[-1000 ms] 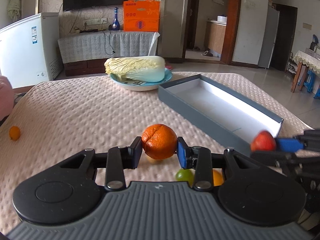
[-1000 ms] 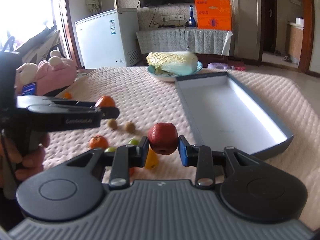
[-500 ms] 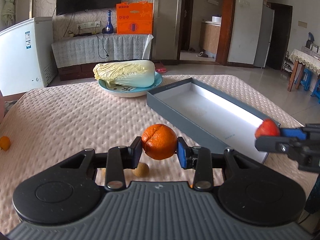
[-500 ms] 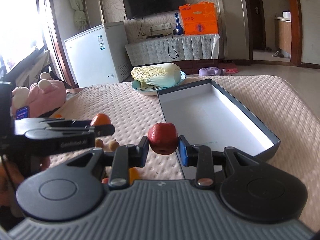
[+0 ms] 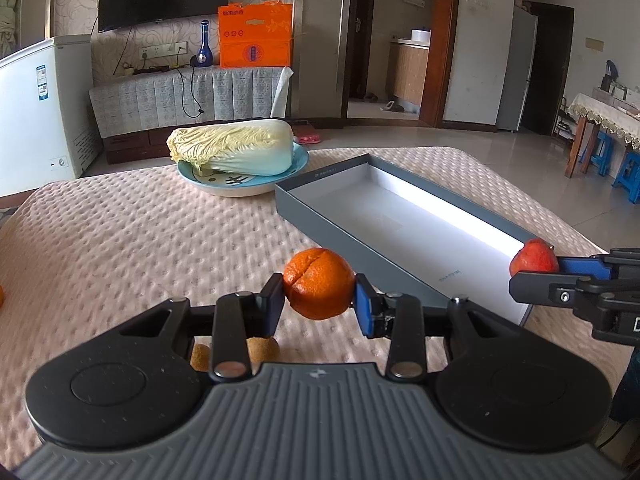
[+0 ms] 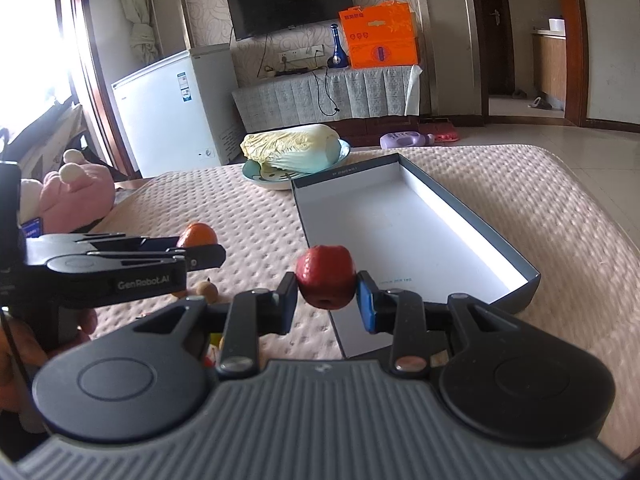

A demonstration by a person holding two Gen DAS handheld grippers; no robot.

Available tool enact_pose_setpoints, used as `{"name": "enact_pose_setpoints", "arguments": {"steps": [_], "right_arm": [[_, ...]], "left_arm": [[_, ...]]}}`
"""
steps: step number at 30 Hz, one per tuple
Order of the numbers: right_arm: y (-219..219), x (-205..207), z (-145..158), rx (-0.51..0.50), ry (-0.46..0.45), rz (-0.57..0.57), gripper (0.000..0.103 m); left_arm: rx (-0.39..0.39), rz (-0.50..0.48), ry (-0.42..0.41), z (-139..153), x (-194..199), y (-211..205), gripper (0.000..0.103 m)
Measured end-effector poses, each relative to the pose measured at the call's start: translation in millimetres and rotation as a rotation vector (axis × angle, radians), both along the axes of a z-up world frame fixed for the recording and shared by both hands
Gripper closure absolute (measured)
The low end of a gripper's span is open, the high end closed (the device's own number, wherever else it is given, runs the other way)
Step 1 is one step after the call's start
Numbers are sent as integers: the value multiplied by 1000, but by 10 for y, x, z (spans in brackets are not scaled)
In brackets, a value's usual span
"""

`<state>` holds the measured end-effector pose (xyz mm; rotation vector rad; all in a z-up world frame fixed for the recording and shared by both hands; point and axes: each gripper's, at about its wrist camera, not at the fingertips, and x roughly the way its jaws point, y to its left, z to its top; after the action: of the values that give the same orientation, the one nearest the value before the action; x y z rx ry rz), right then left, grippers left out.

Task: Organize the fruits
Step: 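Lower the orange into the grey box and open left tool while right releases the apple there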

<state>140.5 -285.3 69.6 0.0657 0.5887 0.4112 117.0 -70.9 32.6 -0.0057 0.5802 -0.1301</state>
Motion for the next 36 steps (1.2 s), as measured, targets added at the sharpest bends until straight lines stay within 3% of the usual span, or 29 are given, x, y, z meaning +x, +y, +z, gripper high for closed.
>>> {"name": "enact_pose_setpoints", "arguments": {"steps": [5,9,16,23,31,36], "right_arm": [[-32,1,10,-6,-8,-20,68],[-44,126,-59,-74,1,-59,68],[-84,532,-435,-202,131,-123,68],[205,346,-432,-248,186,-101,68],[189,189,-396,-87,304,-109,68],[152,149,-387,-49,326,-105,68]], "left_arm": [[-14,-6,-2,10,2,-17,61],[-4,-21,-2,-11,50,-95,61],[0,-40,2,-35,92,-188,61],[-9,-58,3,-46,106,-151,60],[-17,-67,-3,-27,99,-112,60],[-13,-81,-5,-47,111,-200,60]]}}
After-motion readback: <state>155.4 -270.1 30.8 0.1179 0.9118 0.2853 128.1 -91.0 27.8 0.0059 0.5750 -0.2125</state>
